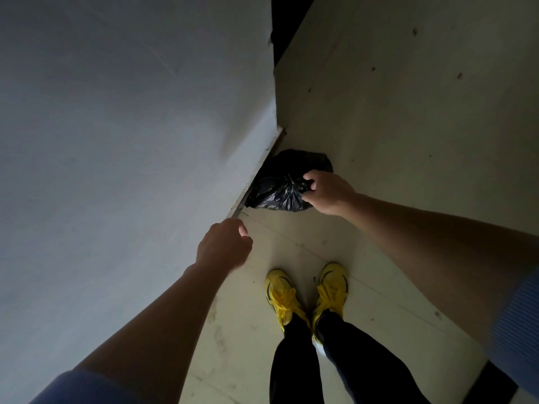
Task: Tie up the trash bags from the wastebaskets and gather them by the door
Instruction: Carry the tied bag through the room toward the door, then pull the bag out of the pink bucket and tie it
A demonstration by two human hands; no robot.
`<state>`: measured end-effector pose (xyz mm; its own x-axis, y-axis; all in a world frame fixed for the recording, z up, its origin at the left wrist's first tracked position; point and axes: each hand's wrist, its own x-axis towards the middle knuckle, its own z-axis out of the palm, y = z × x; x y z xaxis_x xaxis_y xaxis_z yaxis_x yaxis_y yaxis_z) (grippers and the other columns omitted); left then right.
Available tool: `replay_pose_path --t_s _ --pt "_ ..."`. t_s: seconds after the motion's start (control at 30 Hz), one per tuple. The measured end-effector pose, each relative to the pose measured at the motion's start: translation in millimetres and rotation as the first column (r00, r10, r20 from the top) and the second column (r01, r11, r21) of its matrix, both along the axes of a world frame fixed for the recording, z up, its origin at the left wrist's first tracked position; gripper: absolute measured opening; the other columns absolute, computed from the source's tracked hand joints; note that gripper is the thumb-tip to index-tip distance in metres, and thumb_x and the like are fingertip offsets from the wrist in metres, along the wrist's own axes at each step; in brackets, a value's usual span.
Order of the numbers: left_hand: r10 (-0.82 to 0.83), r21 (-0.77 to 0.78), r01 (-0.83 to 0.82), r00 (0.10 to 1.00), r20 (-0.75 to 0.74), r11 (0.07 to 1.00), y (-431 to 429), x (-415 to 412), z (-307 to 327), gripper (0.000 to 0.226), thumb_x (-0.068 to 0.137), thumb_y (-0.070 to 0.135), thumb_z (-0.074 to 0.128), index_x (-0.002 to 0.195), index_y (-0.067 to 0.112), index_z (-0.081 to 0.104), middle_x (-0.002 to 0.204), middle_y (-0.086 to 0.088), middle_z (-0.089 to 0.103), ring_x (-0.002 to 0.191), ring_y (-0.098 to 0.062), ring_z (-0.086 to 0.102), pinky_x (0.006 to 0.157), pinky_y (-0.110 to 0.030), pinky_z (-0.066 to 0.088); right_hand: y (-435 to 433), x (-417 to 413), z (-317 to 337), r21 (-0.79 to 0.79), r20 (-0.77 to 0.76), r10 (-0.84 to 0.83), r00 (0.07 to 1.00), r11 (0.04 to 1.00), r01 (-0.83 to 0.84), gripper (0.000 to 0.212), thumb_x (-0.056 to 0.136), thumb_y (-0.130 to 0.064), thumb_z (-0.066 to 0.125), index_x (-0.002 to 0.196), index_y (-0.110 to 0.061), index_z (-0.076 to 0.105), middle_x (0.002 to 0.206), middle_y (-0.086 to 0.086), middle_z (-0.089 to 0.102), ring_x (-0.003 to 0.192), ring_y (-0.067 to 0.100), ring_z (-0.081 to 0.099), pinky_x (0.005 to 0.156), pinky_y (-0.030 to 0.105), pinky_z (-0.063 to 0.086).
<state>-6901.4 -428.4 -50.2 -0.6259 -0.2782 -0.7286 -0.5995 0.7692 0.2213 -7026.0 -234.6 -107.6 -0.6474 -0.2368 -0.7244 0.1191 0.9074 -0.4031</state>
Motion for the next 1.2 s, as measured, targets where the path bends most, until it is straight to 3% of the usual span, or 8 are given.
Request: replay_pose_path --t_s 0.2,0.37,0.47,0.6,0.73,0.9,1.1,1.2 --pt "0.016 0.037 -0.015 1.000 -0.026 0.999 7 1 79 0.017 0.089 0.022 0.054 0.099 0.021 0.067 0.106 -0.002 0.070 0.099 -0.020 0.064 0.091 -0.038 0.052 28 18 83 0.092 -0.016 0.006 1.000 0.996 -0.005 0.045 0.091 -0.032 0.053 0.134 -0.019 0.052 0.131 0.009 0.059 0.117 0.029 0.056 0.092 0.034 0.045" --pt "0.064 0.090 -0.058 0.996 -0.058 0.994 25 31 171 0.015 0.090 0.024 0.054 0.098 0.022 0.067 0.106 -0.001 0.070 0.098 -0.019 0.064 0.086 -0.031 0.049 36 48 184 0.105 0.011 0.093 0.996 0.990 -0.093 0.028 0.092 -0.030 0.052 0.115 -0.017 0.062 0.116 0.008 0.066 0.103 0.028 0.061 0.081 0.030 0.047" --pt "0.117 0.113 -0.110 0.991 -0.059 0.987 39 58 222 0.014 0.090 0.024 0.055 0.096 0.023 0.067 0.106 0.001 0.070 0.100 -0.018 0.064 0.083 -0.029 0.047 39 70 242 0.104 -0.008 0.175 0.985 0.979 -0.173 0.032 0.092 -0.030 0.052 0.119 -0.016 0.063 0.118 0.007 0.066 0.105 0.028 0.062 0.087 0.033 0.050" --pt "0.252 0.111 -0.244 0.965 -0.065 0.963 56 102 281 0.016 0.089 0.023 0.056 0.098 0.020 0.069 0.110 0.000 0.069 0.104 -0.020 0.063 0.090 -0.033 0.050 41 95 305 0.091 -0.048 0.394 0.918 0.917 -0.389 0.029 0.093 -0.028 0.050 0.113 -0.013 0.065 0.109 0.007 0.069 0.096 0.025 0.064 0.082 0.034 0.052" --pt "0.401 0.045 -0.399 0.908 -0.125 0.916 74 158 328 0.018 0.088 0.020 0.054 0.098 0.017 0.069 0.108 -0.001 0.071 0.102 -0.022 0.063 0.088 -0.033 0.051 36 107 356 0.101 -0.135 0.661 0.738 0.750 -0.654 0.024 0.093 -0.025 0.048 0.103 -0.010 0.065 0.100 0.007 0.068 0.088 0.026 0.064 0.073 0.034 0.052" --pt "0.601 -0.014 -0.617 0.771 -0.212 0.787 97 239 384 0.019 0.087 0.020 0.054 0.100 0.017 0.069 0.109 -0.003 0.070 0.104 -0.023 0.062 0.088 -0.035 0.052 4 134 420 0.194 -0.253 0.885 0.391 0.442 -0.876 0.018 0.091 -0.018 0.043 0.090 -0.013 0.059 0.087 0.006 0.063 0.075 0.025 0.059 0.062 0.033 0.045" --pt "0.799 -0.059 -0.853 0.507 -0.323 0.518 114 366 441 0.021 0.086 0.021 0.057 0.101 0.013 0.069 0.101 -0.010 0.069 0.095 -0.027 0.063 0.084 -0.034 0.052 -69 239 481 0.236 -0.315 0.949 -0.025 0.053 -0.970 0.026 0.089 -0.014 0.044 0.108 -0.012 0.061 0.104 0.008 0.065 0.092 0.026 0.062 0.081 0.037 0.051" --pt "0.858 -0.087 -0.930 0.363 -0.363 0.357 124 446 461 0.019 0.086 0.020 0.058 0.100 0.013 0.069 0.100 -0.012 0.069 0.094 -0.027 0.062 0.081 -0.033 0.051 -103 318 507 0.220 -0.391 0.898 -0.202 -0.122 -0.968 0.028 0.088 -0.017 0.043 0.109 -0.013 0.061 0.106 0.007 0.064 0.092 0.026 0.060 0.077 0.035 0.048"
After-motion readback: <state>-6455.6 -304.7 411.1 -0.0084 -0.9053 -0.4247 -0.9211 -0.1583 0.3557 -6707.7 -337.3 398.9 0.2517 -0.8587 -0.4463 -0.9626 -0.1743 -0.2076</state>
